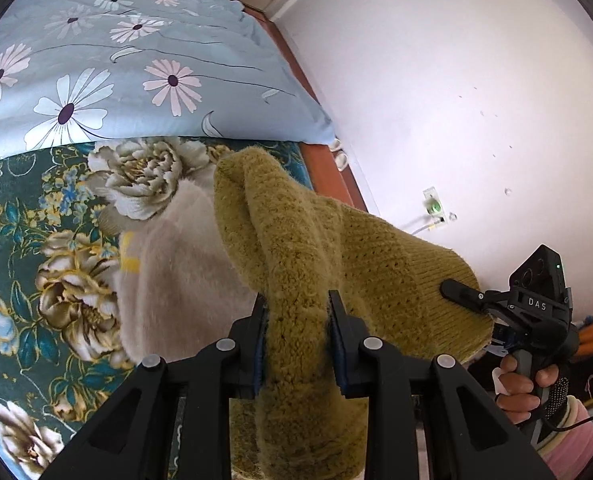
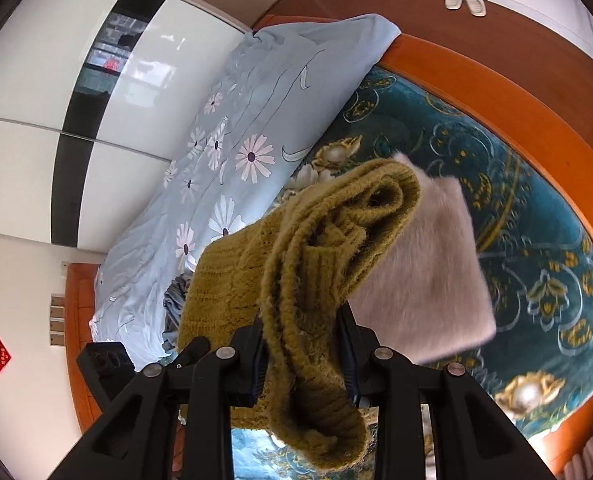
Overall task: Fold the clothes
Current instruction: 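Lift the folded sweater with both grippers and carry it toward the pink garment, then lower the folded sweater onto the pink garment with both grippers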
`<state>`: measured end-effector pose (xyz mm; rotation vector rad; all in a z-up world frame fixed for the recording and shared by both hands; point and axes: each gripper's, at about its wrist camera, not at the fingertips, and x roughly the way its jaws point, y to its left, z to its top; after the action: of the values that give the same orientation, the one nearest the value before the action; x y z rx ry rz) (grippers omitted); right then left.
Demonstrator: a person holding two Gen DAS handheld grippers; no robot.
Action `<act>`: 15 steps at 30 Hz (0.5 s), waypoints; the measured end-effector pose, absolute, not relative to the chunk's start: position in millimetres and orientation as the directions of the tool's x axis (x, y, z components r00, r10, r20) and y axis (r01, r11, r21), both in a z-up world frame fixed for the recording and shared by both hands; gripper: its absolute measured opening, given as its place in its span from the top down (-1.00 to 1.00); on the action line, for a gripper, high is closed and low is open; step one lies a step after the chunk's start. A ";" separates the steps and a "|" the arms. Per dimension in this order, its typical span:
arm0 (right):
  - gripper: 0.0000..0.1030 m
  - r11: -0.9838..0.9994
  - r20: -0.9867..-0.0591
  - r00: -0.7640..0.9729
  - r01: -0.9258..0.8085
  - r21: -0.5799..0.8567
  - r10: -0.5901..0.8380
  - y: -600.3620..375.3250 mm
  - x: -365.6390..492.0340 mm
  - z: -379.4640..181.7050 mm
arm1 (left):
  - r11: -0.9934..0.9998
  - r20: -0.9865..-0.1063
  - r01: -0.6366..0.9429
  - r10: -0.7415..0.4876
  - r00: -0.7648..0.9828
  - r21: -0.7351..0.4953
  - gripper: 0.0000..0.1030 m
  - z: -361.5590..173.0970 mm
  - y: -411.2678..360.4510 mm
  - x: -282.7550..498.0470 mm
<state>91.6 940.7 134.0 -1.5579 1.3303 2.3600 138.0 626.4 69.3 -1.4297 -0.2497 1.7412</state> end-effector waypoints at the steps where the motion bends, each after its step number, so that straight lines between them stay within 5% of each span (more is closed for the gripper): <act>1: 0.37 -0.640 -0.759 -0.502 -0.432 0.636 -0.415 943.8 85.3 131.2 | -0.628 -0.713 -0.471 0.701 0.005 -0.620 0.46 66.1 629.1 135.1; 15: 0.36 -0.608 -0.832 -0.383 -0.568 0.555 -0.401 965.0 75.4 40.4 | -0.766 -0.828 -0.357 0.560 0.036 -0.534 0.39 -16.9 630.0 111.5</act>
<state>75.4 965.0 40.4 -1.6728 1.3293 2.1393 111.5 630.0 -16.9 -1.6675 -0.2077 1.8013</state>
